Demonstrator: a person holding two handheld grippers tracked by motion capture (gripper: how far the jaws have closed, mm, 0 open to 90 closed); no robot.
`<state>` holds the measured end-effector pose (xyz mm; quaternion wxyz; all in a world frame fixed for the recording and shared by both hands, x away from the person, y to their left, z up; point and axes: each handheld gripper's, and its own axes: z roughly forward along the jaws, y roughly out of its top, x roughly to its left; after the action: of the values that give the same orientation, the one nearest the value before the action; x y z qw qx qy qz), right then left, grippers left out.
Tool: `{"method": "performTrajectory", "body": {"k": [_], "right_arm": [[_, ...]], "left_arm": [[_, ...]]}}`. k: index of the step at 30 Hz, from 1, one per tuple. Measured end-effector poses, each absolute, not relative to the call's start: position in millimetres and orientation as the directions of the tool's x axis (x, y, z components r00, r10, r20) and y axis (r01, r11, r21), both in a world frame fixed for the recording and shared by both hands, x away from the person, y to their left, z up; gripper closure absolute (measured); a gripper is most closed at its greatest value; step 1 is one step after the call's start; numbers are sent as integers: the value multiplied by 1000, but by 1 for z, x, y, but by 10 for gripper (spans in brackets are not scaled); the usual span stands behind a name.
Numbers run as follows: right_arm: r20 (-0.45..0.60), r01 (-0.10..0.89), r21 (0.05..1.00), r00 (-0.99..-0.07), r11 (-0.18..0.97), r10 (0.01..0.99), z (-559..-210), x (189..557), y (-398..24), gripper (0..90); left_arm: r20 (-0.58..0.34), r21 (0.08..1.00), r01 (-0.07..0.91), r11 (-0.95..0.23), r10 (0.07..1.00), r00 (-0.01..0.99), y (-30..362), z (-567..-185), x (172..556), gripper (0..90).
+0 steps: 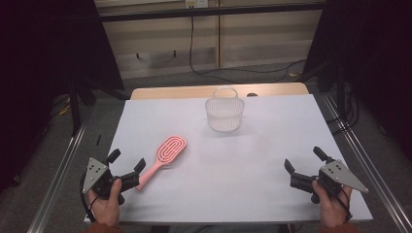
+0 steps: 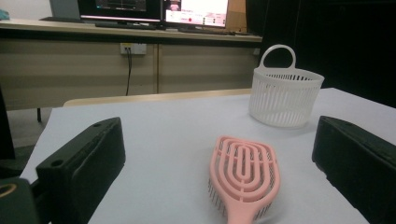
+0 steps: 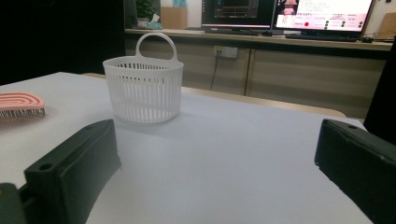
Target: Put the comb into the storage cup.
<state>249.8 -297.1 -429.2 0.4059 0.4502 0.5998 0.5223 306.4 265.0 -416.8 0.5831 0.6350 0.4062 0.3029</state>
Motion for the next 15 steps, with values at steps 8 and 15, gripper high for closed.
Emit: {"method": "performTrajectory", "body": {"k": [8, 15], "right_arm": [[-1, 124, 992, -261, 34, 965, -430, 251, -297, 0], [-2, 122, 992, -271, 37, 963, -429, 250, -297, 0]], "left_arm": [[-96, 985, 173, 9, 861, 500, 264, -417, 308, 27], [-113, 985, 168, 28, 847, 519, 263, -413, 307, 50]]}}
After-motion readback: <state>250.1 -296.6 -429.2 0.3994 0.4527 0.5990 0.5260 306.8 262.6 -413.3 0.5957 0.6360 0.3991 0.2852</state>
